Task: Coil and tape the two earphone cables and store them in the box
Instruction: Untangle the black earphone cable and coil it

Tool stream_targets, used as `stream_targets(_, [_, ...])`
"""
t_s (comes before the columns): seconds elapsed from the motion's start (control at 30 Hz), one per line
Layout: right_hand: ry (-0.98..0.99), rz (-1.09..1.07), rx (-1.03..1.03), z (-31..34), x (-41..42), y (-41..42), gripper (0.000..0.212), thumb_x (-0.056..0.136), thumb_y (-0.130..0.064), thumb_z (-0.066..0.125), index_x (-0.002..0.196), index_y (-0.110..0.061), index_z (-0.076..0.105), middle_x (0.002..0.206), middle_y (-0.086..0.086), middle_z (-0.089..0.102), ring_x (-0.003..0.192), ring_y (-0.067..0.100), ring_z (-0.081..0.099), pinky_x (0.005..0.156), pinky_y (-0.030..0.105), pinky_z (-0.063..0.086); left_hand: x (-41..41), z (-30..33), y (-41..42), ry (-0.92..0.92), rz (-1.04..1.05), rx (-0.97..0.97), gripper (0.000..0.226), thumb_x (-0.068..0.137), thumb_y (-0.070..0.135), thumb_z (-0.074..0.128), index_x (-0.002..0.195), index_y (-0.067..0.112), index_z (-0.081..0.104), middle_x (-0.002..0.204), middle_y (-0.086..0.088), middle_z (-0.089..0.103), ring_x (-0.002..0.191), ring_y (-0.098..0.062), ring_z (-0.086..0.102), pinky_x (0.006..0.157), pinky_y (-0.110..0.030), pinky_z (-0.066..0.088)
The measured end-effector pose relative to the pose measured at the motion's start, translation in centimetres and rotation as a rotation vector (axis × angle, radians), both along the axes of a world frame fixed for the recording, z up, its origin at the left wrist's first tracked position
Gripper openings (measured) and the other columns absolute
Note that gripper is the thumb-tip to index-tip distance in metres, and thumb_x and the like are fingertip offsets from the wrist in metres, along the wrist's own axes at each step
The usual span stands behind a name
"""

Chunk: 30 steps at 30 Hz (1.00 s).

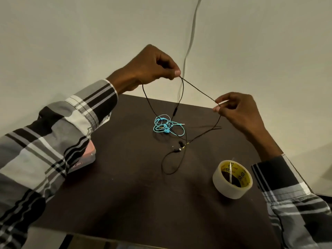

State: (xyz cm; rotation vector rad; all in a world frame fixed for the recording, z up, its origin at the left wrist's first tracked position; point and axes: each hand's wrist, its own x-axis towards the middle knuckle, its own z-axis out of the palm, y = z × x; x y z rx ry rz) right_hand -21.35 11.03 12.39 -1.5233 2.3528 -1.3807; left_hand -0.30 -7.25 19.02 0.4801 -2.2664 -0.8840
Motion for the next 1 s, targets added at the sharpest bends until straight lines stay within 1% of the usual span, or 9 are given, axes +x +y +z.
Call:
stream_targets(0.07, [0.100,-0.011,0.140,-0.5,0.0,0.0,0.010,0.085,-0.020,0.076,0.094,-0.022,0.072,0.082,-0.008,0.072,0.081,0.010,0.069,0.071,0.024,0.051,0.2,0.8,0.0,0.059,0.017,-0.019,0.020,0.084,0.024,0.075,0.097,0.009,0.075,0.081,0.007,0.072,0.071,0.005,0.065,0.058,-0.007,0.045])
stream_targets(0.27, [0.184,0.066,0.383,-1.7,0.9,-0.7,0.013,0.085,-0.013,0.072,0.085,-0.025,0.070,0.077,-0.010,0.068,0.077,0.009,0.066,0.066,0.022,0.047,0.0,2.2,0.9,0.201,0.029,-0.058,0.019,0.085,0.024,0.074,0.096,0.008,0.074,0.082,0.003,0.072,0.070,0.004,0.064,0.059,-0.009,0.044])
stream_targets(0.37, [0.160,0.074,0.414,-1.9,0.9,-0.8,0.010,0.086,-0.011,0.071,0.084,-0.021,0.071,0.073,-0.008,0.067,0.072,0.010,0.065,0.066,0.024,0.047,0.1,2.6,1.3,0.249,0.020,-0.091,0.018,0.086,0.022,0.073,0.096,0.007,0.073,0.082,0.004,0.071,0.069,0.005,0.064,0.060,-0.007,0.043])
stream_targets(0.53, [0.245,0.053,0.414,-1.9,1.1,-0.8,0.006,0.083,-0.007,0.074,0.084,-0.013,0.075,0.078,-0.007,0.067,0.079,0.011,0.065,0.073,0.027,0.049,0.1,3.1,1.9,0.283,0.018,-0.134,0.017,0.088,0.022,0.071,0.096,0.008,0.072,0.082,0.006,0.069,0.069,0.007,0.064,0.062,-0.007,0.045])
stream_targets(0.63, [0.274,0.047,0.393,-1.6,1.2,-0.7,0.010,0.080,0.000,0.072,0.080,-0.009,0.075,0.076,-0.005,0.068,0.075,0.012,0.065,0.073,0.029,0.052,0.1,3.2,1.7,0.296,0.025,-0.132,0.015,0.088,0.025,0.071,0.094,0.011,0.073,0.080,0.009,0.070,0.071,0.006,0.064,0.062,-0.007,0.044])
stream_targets(0.73, [0.275,0.053,0.389,-1.6,1.1,-0.5,0.021,0.077,0.004,0.072,0.070,-0.015,0.068,0.071,-0.007,0.063,0.070,0.011,0.062,0.067,0.027,0.049,0.3,3.2,1.2,0.321,0.043,-0.119,0.012,0.087,0.028,0.072,0.092,0.017,0.074,0.077,0.015,0.071,0.074,0.004,0.065,0.061,-0.011,0.044])
stream_targets(0.83, [0.188,0.082,0.368,-1.6,0.9,-0.2,0.024,0.076,0.004,0.073,0.068,-0.017,0.064,0.071,-0.003,0.064,0.068,0.013,0.060,0.065,0.027,0.048,0.5,3.2,0.7,0.342,0.070,-0.130,0.017,0.087,0.027,0.071,0.096,0.013,0.074,0.080,0.012,0.070,0.074,0.005,0.065,0.063,-0.010,0.045])
stream_targets(0.9, [0.012,0.140,0.304,-1.4,0.7,0.2,0.018,0.076,0.003,0.075,0.074,-0.014,0.068,0.077,0.006,0.069,0.071,0.016,0.063,0.069,0.031,0.054,0.7,2.9,0.1,0.329,0.109,-0.172,0.021,0.088,0.026,0.070,0.098,0.009,0.073,0.082,0.009,0.069,0.072,0.007,0.064,0.065,-0.009,0.046])
stream_targets(1.0, [-0.226,0.186,0.138,-1.3,0.6,0.7,0.015,0.078,0.002,0.078,0.081,-0.012,0.072,0.087,0.013,0.073,0.077,0.016,0.068,0.076,0.027,0.058,1.4,1.8,-1.2,0.228,0.155,-0.224,0.020,0.088,0.025,0.070,0.097,0.008,0.073,0.083,0.003,0.069,0.066,0.009,0.062,0.067,-0.008,0.047])
